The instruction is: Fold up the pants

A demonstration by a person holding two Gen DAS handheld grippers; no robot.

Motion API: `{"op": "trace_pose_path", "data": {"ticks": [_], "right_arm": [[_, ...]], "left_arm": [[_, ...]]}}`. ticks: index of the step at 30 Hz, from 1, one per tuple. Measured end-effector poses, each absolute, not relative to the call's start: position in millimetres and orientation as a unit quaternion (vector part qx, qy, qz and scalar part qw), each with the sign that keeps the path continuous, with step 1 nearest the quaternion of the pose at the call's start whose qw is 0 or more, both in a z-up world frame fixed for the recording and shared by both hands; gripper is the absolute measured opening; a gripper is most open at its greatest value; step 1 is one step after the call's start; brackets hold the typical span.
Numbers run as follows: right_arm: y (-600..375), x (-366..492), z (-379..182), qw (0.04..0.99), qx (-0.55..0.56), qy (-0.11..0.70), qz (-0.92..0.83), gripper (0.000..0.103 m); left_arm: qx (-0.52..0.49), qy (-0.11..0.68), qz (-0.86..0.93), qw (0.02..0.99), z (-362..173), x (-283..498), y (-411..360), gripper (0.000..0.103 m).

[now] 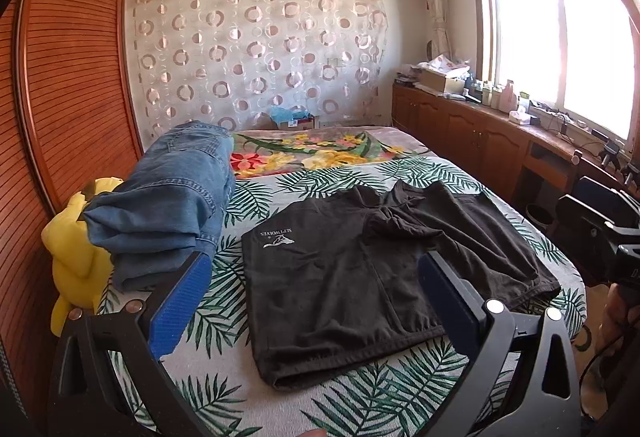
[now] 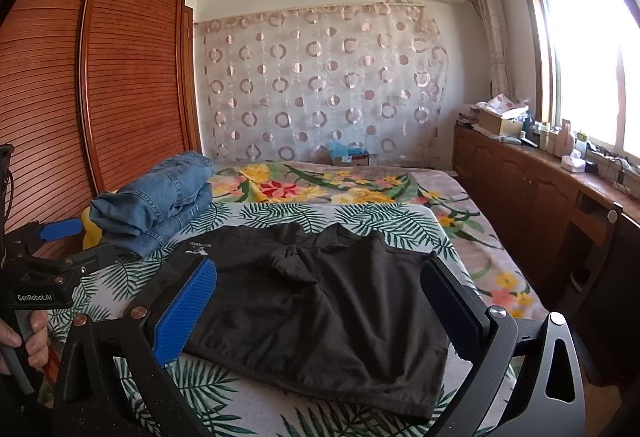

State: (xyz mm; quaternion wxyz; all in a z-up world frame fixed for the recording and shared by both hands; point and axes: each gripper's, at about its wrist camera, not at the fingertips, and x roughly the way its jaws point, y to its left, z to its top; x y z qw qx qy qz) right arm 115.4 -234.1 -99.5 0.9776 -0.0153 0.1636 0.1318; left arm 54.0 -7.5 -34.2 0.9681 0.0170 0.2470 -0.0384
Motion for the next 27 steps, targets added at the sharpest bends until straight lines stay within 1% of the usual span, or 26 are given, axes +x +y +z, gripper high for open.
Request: {"op": "trace_pose_path", "data": {"ticks": [3,6,15,17,18,20,22,23,24,25,26,27], "right_arm": [[-237.9,123.8,-102.0,0.977,-0.023,0.169,0.125,0.101],[-237.7,131.2,-102.9,0.977,-0.036,0.173,0.116,0.099],[-237.0,158.2,-103.0,0.969,-0.067,0.212,0.105,0.088],[-234.7,166.7,-101.6,0.966,-0.074,0.224,0.103,0.083],[-233.8,173.4,-101.0,0.964,-0.077,0.232,0.105,0.079],[-235.0,183.7,-98.7,0.961,-0.08,0.244,0.104,0.075],[-235.4,196.3,-97.4,0.956,-0.08,0.262,0.108,0.069],[-237.3,201.7,-95.9,0.954,-0.08,0.268,0.108,0.068],[-239.0,207.8,-96.2,0.951,-0.079,0.277,0.11,0.062],[-241.4,213.8,-96.0,0.948,-0.076,0.287,0.114,0.054],[-243.6,221.5,-95.0,0.944,-0.069,0.3,0.121,0.049],[-246.8,228.9,-94.5,0.94,-0.058,0.312,0.127,0.043]], "left_arm": [[0.026,0.252,-0.052,0.966,-40.8,65.5,-11.4,0.103],[0.027,0.265,-0.066,0.962,-46.8,78.9,-14.8,0.103],[0.035,0.286,-0.107,0.952,-57.0,106.5,-32.7,0.103],[0.041,0.291,-0.112,0.949,-60.4,112.2,-37.4,0.103],[0.043,0.293,-0.117,0.948,-62.1,114.5,-39.9,0.103],[0.045,0.298,-0.124,0.945,-64.6,118.7,-40.9,0.103],[0.046,0.306,-0.133,0.942,-67.9,123.5,-45.5,0.103],[0.045,0.311,-0.137,0.939,-68.4,124.7,-45.3,0.103],[0.043,0.316,-0.141,0.937,-69.5,126.0,-45.5,0.103],[0.043,0.323,-0.143,0.934,-71.8,128.3,-46.6,0.103],[0.046,0.328,-0.142,0.933,-73.4,129.7,-47.7,0.103],[0.048,0.331,-0.141,0.932,-74.8,131.3,-48.4,0.103]]}}
